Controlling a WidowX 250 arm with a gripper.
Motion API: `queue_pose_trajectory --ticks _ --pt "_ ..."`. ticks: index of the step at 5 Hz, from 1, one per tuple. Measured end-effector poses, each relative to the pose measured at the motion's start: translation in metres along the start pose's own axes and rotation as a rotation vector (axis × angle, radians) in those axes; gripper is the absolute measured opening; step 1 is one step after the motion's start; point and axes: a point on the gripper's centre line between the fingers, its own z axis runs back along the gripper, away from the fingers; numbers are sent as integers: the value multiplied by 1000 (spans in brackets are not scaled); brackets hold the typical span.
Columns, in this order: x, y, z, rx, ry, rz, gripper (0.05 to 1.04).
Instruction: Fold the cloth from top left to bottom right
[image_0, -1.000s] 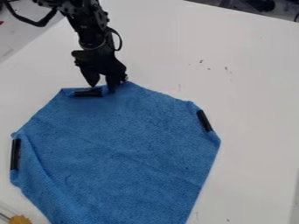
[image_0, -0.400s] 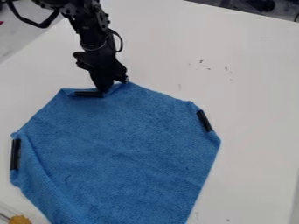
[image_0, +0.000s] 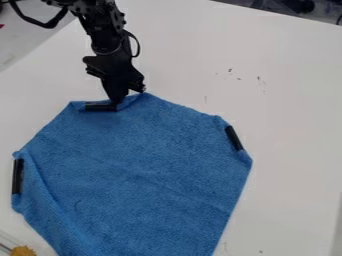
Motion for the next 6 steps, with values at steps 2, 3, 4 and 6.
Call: queue_pose_trajectory --ticks 2,3,4,6 --pt "4 -5 11 25 10 -46 481" --pt "2 -6 11 17 22 -44 790" --pt "3 -7 12 6 14 -45 1005" --pt "-2 -7 -2 -26 30 -39 720"
